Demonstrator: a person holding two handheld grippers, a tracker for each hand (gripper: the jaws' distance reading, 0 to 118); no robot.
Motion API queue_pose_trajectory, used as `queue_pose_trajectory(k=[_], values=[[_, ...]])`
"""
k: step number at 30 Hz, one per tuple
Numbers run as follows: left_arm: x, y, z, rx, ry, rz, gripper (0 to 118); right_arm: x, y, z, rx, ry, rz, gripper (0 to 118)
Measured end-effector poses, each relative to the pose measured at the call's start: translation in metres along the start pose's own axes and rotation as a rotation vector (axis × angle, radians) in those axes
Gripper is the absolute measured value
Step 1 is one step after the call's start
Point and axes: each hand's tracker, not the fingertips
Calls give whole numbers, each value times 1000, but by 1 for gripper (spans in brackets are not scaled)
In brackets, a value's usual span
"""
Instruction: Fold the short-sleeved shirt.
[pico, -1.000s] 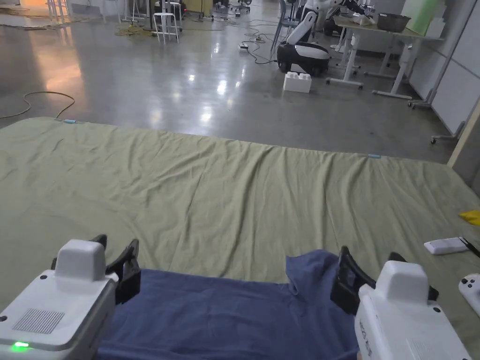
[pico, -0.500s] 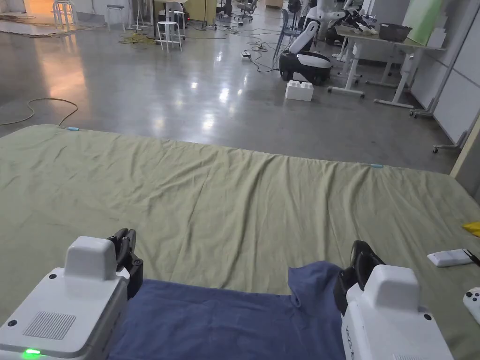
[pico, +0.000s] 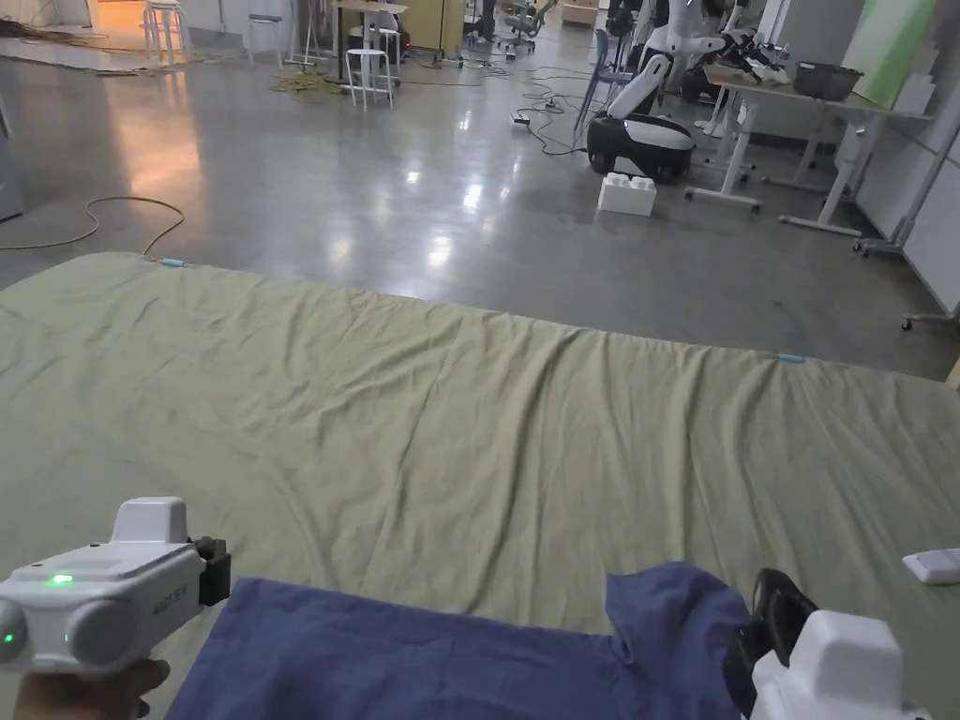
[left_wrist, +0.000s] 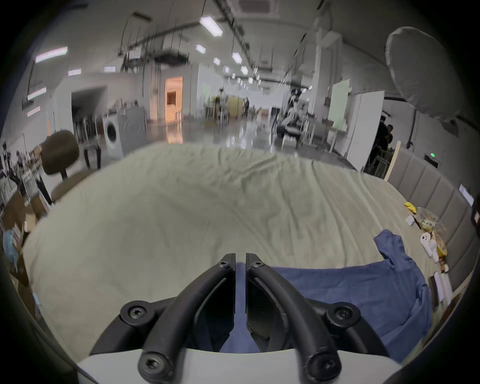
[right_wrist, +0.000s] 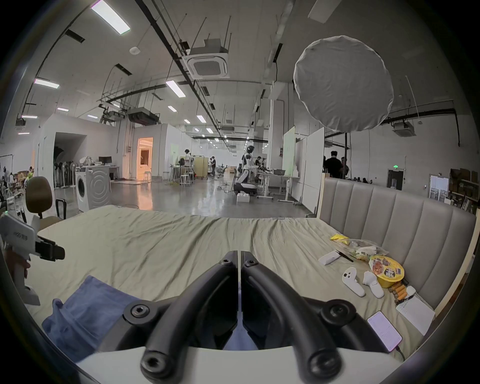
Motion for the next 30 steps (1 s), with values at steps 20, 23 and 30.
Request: queue_pose_trajectory(k=[20,23,30], values=[[13,1,-141,-357,51,-145,58,16,-37,-29,-186,-74,17,3],[21,1,-138,-335,-31,-199,13,21,-43,-35,-223,-72,-8,3],[15,-2,-118,-321,-39,-152,6,51,-40,-55,-286,-65,-26,3]])
